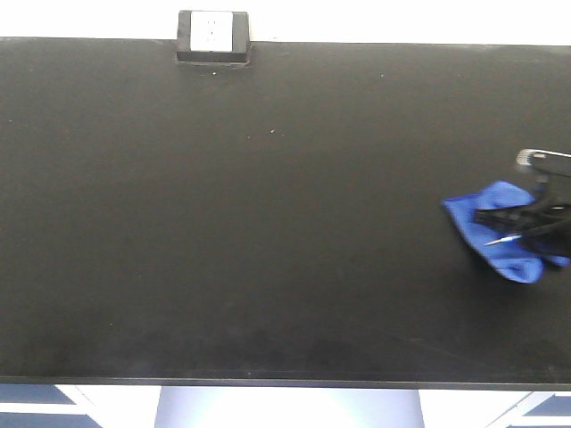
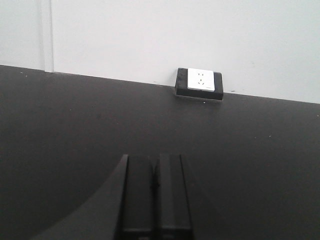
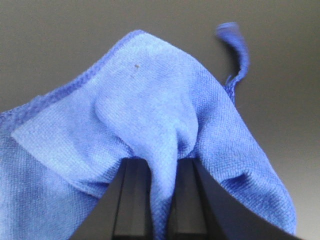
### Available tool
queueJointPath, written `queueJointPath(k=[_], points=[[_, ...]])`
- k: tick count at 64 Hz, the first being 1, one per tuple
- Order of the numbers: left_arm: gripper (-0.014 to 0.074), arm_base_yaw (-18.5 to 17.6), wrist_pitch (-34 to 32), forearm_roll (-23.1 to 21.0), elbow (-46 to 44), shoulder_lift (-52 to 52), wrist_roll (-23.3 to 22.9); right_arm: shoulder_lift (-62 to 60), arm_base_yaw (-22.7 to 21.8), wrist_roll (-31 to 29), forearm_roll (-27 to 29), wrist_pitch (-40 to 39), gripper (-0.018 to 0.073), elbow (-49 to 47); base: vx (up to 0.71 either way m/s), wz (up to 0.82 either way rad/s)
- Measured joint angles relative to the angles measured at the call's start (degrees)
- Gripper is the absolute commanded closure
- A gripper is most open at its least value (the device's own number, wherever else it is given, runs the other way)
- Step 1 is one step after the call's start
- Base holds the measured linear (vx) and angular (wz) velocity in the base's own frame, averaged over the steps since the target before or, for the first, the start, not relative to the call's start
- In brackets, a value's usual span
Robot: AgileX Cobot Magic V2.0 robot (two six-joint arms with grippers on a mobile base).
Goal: Wipe right workspace with blue cloth
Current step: 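Lower the held blue cloth onto the counter with the right gripper, then open the right gripper to release the cloth and lift away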
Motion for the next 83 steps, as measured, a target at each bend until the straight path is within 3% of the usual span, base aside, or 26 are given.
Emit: queueJointPath(k=[14, 29, 39, 50, 60, 73, 83], points=[[0.0602, 0.00, 0.00, 0.00, 0.00, 0.00, 0.00, -2.07, 2.16, -1.50, -2.43, 6.87, 0.0557, 0.00, 0.00, 0.00], [0.0602, 0.00, 0.00, 0.00, 0.00, 0.00, 0.00, -3.12, 15.21, -1.66, -2.85, 10.07, 0.0524, 0.00, 0.00, 0.00], [0.0602, 0.00, 0.00, 0.00, 0.00, 0.00, 0.00, -3.06, 20.54, -1.66, -2.90, 9.64, 0.0413, -0.93, 0.00, 0.00], [0.0602, 0.00, 0.00, 0.00, 0.00, 0.00, 0.00, -3.00, 21.18, -1.47, -2.62, 9.40, 0.0203, -3.27, 0.00, 0.00], [0.0602, 0.00, 0.00, 0.00, 0.00, 0.00, 0.00, -3.09, 21.18, -0.31, 1.43, 8.97, 0.0046, -4.10, 0.00, 0.00], [0.0602, 0.00, 0.00, 0.00, 0.00, 0.00, 0.00, -10.06, 21.18, -1.18, 3.60, 11.80, 0.0018, -4.10, 0.00, 0.00], [0.0602, 0.00, 0.00, 0.00, 0.00, 0.00, 0.00, -21.58, 21.18, -2.77, 3.60, 19.15, 0.0018, -4.10, 0.00, 0.00]])
